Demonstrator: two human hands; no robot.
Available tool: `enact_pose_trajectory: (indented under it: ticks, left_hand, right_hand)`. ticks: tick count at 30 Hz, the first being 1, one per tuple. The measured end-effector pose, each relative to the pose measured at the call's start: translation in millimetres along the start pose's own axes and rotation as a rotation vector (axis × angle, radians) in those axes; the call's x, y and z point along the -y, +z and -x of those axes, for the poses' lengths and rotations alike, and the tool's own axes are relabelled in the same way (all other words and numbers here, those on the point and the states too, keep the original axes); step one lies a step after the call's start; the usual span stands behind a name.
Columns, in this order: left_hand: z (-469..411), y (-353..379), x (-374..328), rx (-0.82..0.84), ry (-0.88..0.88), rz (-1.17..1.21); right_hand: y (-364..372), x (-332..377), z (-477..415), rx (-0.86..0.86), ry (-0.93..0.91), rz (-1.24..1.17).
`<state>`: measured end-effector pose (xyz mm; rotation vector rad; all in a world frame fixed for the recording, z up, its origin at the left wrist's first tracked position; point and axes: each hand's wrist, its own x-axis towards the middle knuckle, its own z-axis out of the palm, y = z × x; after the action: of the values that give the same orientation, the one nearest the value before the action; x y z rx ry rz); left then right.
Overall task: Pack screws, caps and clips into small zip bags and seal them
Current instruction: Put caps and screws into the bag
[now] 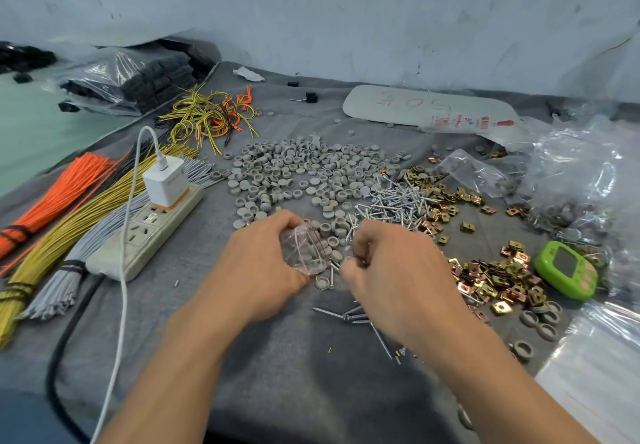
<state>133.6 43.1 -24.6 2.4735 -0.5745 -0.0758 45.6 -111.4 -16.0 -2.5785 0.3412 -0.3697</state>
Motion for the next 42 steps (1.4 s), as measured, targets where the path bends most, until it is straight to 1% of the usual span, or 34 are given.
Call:
enact_pose_trajectory:
  ticks: [2,3,5,10,13,15,16,18,19,20,22,24,26,28,29,30,32,33,34,35,37,39,42]
  left_hand:
    - [1.3,0.0,-0.4,-0.007,0.018,0.008]
    - [2.0,0.1,-0.9,-0.010,0.034,0.017]
    - [3.6,0.3,-2.7,-0.014,0.073,0.060]
    - [5.4,1.0,-9.9,-0.002,0.098,0.179]
    - [5.7,0.2,-12.3,-0.015,0.104,0.239]
    - [6.3,-0.9,-11.8,-0.030,0.108,0.264]
    - [6.5,-1.2,-10.8,-0.055,0.102,0.280]
    - [6.2,-2.6,-7.1,-0.132,0.075,0.321]
    - [6.3,-4.0,-5.8,-0.166,0.060,0.348]
    - [6.4,-5.8,-4.5,-0.189,0.050,0.393]
    - [6.3,-8.4,-3.8,-0.194,0.049,0.561]
    - [6.7,-11.0,-6.1,-0.191,0.069,0.779]
    - [6.1,-12.0,-8.8,-0.194,0.099,0.948]
    - [5.6,-12.8,-10.2,-0.216,0.089,0.998]
    - [6.0,-12.8,-10.0,-0.260,0.080,0.936]
    - [6.3,-12.5,-8.9,-0.339,0.089,0.802]
    - [9.8,-11.8,-9.3,-0.525,0.178,0.479]
    - [11.5,-11.6,-11.0,-0.578,0.221,0.366]
    - [11.8,-10.9,-12.6,-0.571,0.229,0.291]
    - [10.0,-9.2,-13.1,-0.518,0.201,0.230]
    - [5.2,-3.1,-12.2,-0.336,0.100,0.113]
    - [2.6,3.9,-10.2,-0.185,0.045,0.053]
    - [1.3,10.0,-10.3,-0.124,0.052,-0.020]
  right_hand:
    - [3.8,-0.1,-3.1,-0.039,0.075,-0.303]
    - [5.4,0.5,-4.5,-0.029,0.092,-0.424]
    - [7.8,3.1,-4.6,0.031,0.075,-0.578]
    - [17.5,6.4,-5.3,0.109,-0.058,-0.604]
    - [15.7,6.4,-12.1,0.227,-0.190,-0.472]
    - [13.5,6.0,-14.5,0.270,-0.184,-0.529]
    - [11.0,5.3,-15.4,0.228,-0.142,-0.610]
    - [4.3,-2.1,-17.9,0.077,-0.040,-0.769]
    - [0.7,-7.4,-19.0,0.001,0.003,-0.772]
    - [-2.5,-13.1,-19.5,-0.048,0.046,-0.706]
    - [-3.9,-22.7,-21.6,-0.053,0.102,-0.478]
    - [-0.2,-22.8,-22.8,0.029,0.114,-0.274]
    - [6.1,-18.1,-22.4,0.146,0.109,-0.081]
    - [11.7,-13.9,-21.4,0.242,0.087,0.092]
    - [13.4,-12.4,-21.0,0.247,0.064,0.144]
    - [14.2,-11.5,-20.3,0.233,0.036,0.168]
    - [15.0,-11.2,-19.8,0.207,-0.011,0.187]
    - [15.5,-10.7,-20.1,0.204,-0.023,0.207]
    - [16.5,-10.2,-20.6,0.199,-0.034,0.238]
    - [17.2,-9.8,-20.9,0.185,-0.045,0.268]
    - [17.6,-10.4,-20.4,0.124,-0.043,0.249]
    - [16.0,-11.6,-20.6,0.042,0.017,0.083]
    - [15.1,-12.1,-21.5,-0.069,0.095,-0.192]
